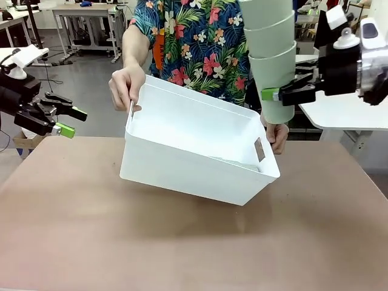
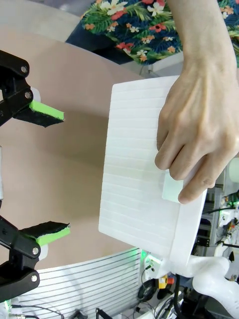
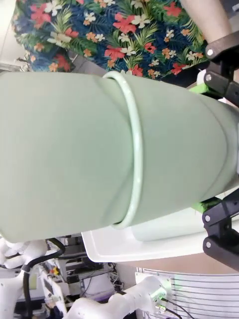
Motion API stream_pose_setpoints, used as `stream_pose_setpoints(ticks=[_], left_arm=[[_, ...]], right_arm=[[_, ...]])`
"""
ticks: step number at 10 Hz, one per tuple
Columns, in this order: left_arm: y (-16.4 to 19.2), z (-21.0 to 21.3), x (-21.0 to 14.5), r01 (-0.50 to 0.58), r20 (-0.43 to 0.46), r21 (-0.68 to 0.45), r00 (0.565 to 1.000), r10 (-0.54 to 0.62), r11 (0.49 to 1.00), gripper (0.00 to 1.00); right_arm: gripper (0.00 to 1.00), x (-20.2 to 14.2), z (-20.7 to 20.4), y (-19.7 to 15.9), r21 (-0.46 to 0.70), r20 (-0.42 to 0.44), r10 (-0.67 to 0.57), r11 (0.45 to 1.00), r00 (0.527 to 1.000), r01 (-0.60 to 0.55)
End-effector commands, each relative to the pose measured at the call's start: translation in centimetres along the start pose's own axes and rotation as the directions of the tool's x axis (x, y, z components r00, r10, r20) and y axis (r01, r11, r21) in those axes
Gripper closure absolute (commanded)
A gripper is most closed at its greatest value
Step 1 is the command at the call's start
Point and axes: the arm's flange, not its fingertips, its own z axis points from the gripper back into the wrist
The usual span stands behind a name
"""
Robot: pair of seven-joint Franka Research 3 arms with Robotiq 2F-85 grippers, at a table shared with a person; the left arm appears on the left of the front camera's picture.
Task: Stack the cups and store them in the basket.
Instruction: Place the stack of Reusable plastic cups into the Pantry Basket.
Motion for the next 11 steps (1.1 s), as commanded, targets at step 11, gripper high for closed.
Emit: stream_pose_setpoints(ticks=[11], left_arm=[[0.0,0.1,0.2,-0.009,0.000,0.009,1.000,0.009,1.000,0.00]], right_arm=[[0.15,-0.9,-8.9,4.7,-0.056,-0.318,0.135,0.986,0.939,-0.160]])
